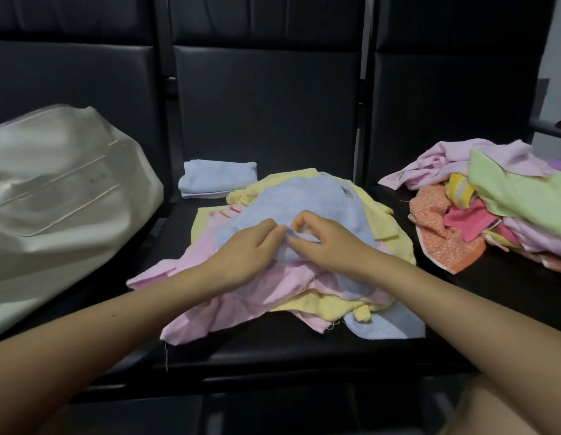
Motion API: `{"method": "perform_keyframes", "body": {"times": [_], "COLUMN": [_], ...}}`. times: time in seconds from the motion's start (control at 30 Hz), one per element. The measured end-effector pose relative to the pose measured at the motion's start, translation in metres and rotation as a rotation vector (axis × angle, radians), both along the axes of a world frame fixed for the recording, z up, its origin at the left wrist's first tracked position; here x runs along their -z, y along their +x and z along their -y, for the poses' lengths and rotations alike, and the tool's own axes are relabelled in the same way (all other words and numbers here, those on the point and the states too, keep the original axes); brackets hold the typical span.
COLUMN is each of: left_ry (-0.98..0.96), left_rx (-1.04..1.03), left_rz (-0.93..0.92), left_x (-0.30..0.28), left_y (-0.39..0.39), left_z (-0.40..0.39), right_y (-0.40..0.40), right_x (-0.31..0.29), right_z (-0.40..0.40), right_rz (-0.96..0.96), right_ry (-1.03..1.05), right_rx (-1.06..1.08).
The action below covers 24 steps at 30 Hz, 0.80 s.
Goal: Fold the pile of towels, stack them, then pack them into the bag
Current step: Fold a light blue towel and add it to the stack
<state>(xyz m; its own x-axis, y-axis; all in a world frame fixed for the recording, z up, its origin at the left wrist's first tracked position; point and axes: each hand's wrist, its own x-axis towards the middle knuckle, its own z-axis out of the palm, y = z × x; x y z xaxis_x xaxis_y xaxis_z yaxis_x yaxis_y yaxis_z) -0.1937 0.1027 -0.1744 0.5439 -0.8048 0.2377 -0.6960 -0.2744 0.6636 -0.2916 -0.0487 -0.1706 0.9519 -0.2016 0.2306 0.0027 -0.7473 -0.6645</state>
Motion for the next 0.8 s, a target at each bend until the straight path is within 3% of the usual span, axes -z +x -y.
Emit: {"method": "perform_keyframes", "body": {"times": [0.27,0.53,0.7,0.8], "left_ry": [0.225,0.127,-0.009,-0.049], "left_rx": [0.156,0.100,-0.006,0.039], "left_rz": [0.226,0.377,0.038,-0.172], "left_x": [-0.001,-0.017,-0.030,-0.027], "left_y": [0.014,0.028,0.037,0.030], "left_z": [-0.005,-0.028,-0.051,-0.064], "right_y": [-0.014,-0.037,-0.057,-0.075], "right_x": [0.000,-0.007,-0.016,-0.020], "right_z": [0.022,0.029,0.044,0.051], "right_rz": [-0.058,-0.042,0.006,0.069], "right_ry": [0.019,-0.022,-0.127,-0.007], "right_rx": [-0.034,0.113,0.268,0.346]}}
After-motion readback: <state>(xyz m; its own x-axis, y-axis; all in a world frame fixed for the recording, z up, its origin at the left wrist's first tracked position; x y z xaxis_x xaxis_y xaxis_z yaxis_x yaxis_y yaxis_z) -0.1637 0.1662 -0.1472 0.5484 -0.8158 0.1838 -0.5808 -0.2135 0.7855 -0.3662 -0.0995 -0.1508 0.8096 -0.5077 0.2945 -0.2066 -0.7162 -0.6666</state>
